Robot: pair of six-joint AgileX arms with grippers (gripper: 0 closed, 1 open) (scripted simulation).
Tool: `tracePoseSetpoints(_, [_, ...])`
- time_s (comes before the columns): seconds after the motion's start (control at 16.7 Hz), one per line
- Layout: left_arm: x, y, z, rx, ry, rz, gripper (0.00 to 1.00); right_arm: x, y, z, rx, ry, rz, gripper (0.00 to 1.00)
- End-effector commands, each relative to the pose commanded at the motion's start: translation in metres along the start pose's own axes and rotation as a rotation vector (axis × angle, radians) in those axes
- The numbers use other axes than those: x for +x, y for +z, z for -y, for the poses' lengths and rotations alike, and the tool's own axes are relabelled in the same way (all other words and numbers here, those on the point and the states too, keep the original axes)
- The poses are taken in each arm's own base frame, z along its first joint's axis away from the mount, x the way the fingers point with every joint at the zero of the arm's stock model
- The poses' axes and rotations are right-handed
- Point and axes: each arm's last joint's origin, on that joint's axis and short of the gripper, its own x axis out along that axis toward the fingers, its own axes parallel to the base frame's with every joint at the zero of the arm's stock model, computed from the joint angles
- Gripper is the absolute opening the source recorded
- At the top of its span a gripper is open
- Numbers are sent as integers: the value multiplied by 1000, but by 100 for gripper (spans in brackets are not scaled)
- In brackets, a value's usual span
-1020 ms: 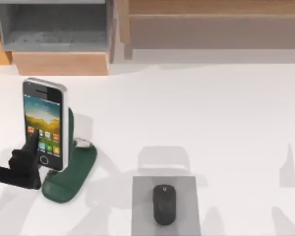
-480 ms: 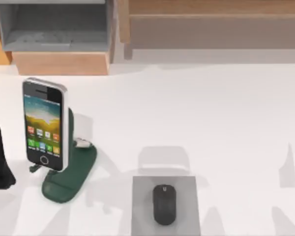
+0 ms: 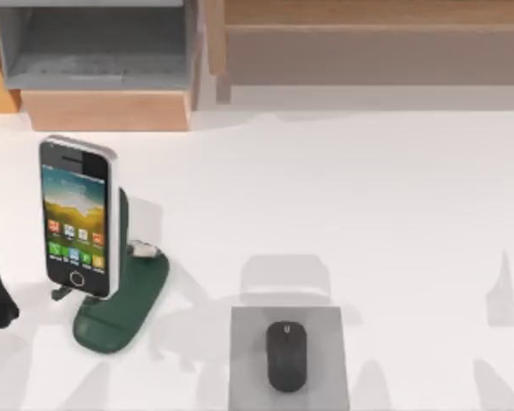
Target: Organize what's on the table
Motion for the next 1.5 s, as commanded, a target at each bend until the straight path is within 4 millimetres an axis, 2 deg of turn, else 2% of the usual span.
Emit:
tracePoseSetpoints(0.42, [0, 0, 0, 0, 0, 0, 100, 15, -15, 19, 2, -82, -98, 100])
tracePoseSetpoints(0.96, [0, 0, 0, 0, 0, 0, 100, 55, -52, 78, 122, -143, -331, 100])
tracePoseSetpoints(1.2, [0, 0, 0, 0, 0, 0, 100, 84, -66, 110, 131, -134, -285, 100])
tracePoseSetpoints(1.5, [0, 0, 0, 0, 0, 0, 100, 125, -73, 140, 46, -81, -106, 100])
